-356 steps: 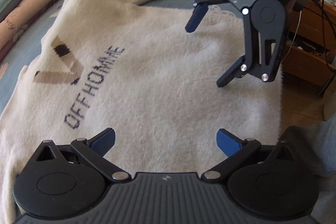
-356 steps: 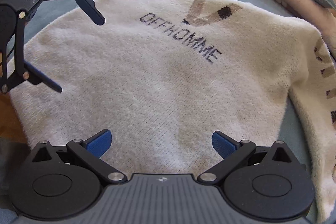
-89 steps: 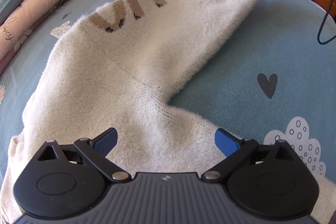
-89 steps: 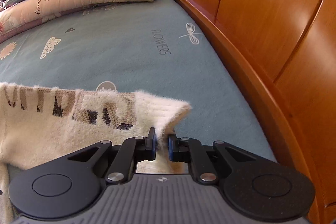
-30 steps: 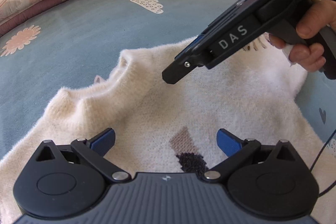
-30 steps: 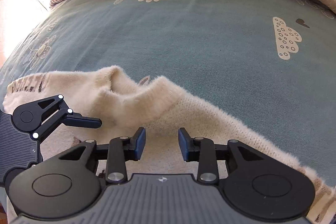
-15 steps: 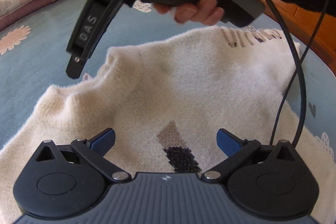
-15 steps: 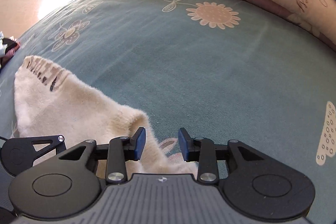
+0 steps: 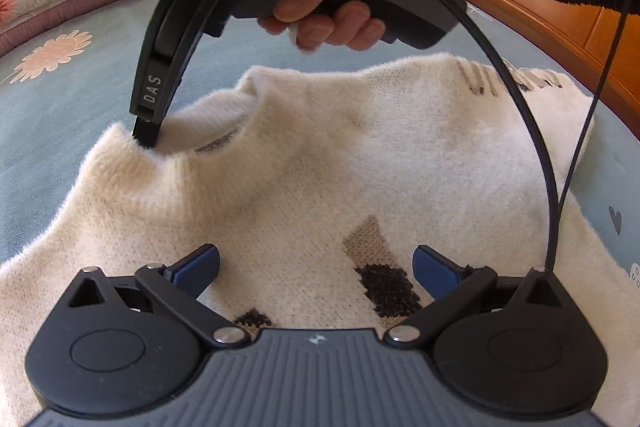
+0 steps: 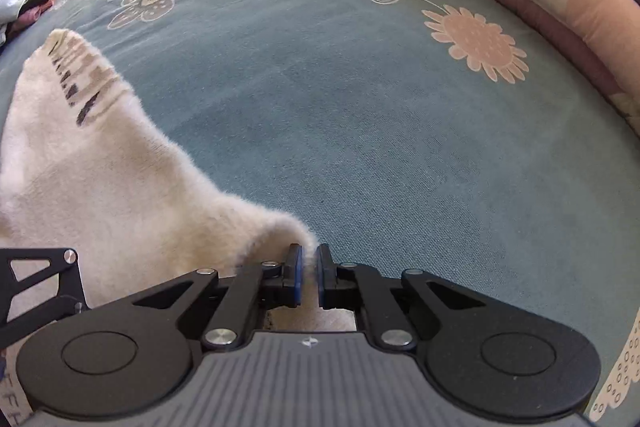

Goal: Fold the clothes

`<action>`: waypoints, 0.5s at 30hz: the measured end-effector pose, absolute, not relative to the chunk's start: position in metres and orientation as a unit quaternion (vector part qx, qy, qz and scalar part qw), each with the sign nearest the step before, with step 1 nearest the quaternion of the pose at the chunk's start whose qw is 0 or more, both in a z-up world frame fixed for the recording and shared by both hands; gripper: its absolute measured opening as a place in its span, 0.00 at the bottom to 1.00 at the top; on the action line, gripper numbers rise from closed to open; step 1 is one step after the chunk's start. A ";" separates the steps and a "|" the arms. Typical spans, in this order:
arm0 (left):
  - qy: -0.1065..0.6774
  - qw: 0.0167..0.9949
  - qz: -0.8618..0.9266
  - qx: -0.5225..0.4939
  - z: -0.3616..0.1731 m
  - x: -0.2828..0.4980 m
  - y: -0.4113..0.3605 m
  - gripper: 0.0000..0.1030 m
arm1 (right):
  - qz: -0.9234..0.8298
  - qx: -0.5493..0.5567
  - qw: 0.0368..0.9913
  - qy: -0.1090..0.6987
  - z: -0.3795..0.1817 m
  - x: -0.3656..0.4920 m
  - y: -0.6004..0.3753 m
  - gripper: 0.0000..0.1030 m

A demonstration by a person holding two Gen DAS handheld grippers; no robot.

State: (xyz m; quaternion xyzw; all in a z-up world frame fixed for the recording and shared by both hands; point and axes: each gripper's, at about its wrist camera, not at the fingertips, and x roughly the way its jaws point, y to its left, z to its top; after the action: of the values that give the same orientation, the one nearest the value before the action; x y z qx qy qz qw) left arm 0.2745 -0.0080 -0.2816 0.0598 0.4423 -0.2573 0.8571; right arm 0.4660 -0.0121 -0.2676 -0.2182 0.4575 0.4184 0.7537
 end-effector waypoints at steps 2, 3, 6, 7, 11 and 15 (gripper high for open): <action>0.439 0.862 -0.251 0.041 -0.279 0.278 -0.002 0.99 | 0.409 -0.189 0.759 0.470 -0.264 0.471 -0.024 0.16; 0.437 0.864 -0.249 0.034 -0.278 0.279 0.001 0.99 | 0.405 -0.169 0.765 0.471 -0.259 0.471 -0.035 0.18; 0.439 0.865 -0.242 0.027 -0.280 0.278 0.007 0.99 | 0.395 -0.113 0.776 0.478 -0.245 0.474 -0.066 0.38; 0.441 0.863 -0.243 0.030 -0.281 0.277 0.008 0.99 | 0.393 -0.100 0.773 0.487 -0.244 0.476 -0.076 0.41; 0.442 0.860 -0.247 0.059 -0.285 0.274 0.002 0.99 | 0.403 -0.111 0.751 0.511 -0.258 0.477 -0.090 0.44; 0.443 0.858 -0.250 0.075 -0.288 0.274 -0.005 0.99 | 0.432 -0.151 0.728 0.510 -0.272 0.468 -0.087 0.44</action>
State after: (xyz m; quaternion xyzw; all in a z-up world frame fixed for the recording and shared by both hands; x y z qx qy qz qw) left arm 0.2738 -0.0046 -0.2878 0.0751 0.4426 -0.2503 0.8578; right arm 0.4676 -0.0867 -0.2716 -0.1509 0.5102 0.4317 0.7284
